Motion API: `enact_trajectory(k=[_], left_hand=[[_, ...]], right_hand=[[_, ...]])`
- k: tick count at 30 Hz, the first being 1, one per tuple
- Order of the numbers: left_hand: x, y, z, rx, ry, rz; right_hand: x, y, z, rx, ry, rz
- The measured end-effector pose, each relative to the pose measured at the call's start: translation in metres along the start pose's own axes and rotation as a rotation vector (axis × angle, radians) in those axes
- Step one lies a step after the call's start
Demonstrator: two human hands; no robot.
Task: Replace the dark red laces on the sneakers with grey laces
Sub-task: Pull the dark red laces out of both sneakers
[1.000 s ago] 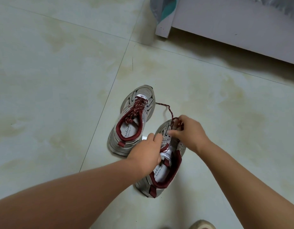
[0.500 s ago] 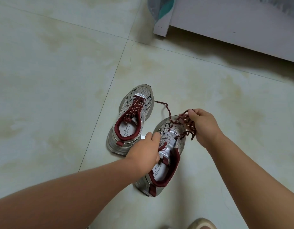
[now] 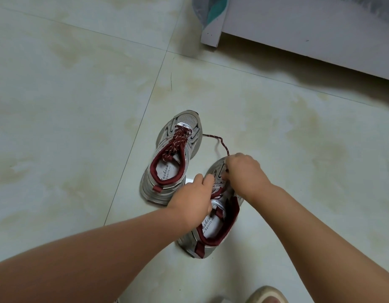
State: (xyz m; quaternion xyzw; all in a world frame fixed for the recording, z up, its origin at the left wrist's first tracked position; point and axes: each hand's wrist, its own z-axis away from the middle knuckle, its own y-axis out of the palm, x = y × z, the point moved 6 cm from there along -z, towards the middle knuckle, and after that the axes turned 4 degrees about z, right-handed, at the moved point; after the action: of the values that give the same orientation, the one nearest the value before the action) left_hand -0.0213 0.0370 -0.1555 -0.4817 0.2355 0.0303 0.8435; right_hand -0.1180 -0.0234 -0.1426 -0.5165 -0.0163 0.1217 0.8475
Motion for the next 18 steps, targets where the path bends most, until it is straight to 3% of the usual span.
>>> enact_trajectory(k=[4, 8, 10, 13, 14, 15, 18], left_hand=[[-0.001, 0.001, 0.001, 0.017, 0.007, 0.001], [-0.001, 0.001, 0.002, 0.023, 0.007, 0.003], [0.000, 0.002, 0.003, 0.026, -0.001, 0.015], [0.003, 0.004, 0.004, 0.029, -0.023, 0.042], [0.004, 0.004, 0.004, 0.030, -0.027, 0.048], [0.004, 0.004, 0.004, 0.032, -0.029, 0.053], [0.004, 0.005, 0.004, 0.038, -0.036, 0.071]], right_hand=[[0.000, 0.000, -0.004, 0.055, -0.008, 0.089], [-0.004, 0.006, -0.004, 0.115, 0.005, -0.040], [-0.018, 0.002, -0.005, 0.064, 0.098, -0.355], [-0.055, -0.012, -0.004, -0.073, 0.364, -1.170], [-0.067, -0.017, -0.003, -0.118, 0.408, -1.313], [-0.075, -0.020, -0.002, -0.136, 0.414, -1.319], [-0.079, -0.019, 0.003, -0.110, 0.350, -0.957]])
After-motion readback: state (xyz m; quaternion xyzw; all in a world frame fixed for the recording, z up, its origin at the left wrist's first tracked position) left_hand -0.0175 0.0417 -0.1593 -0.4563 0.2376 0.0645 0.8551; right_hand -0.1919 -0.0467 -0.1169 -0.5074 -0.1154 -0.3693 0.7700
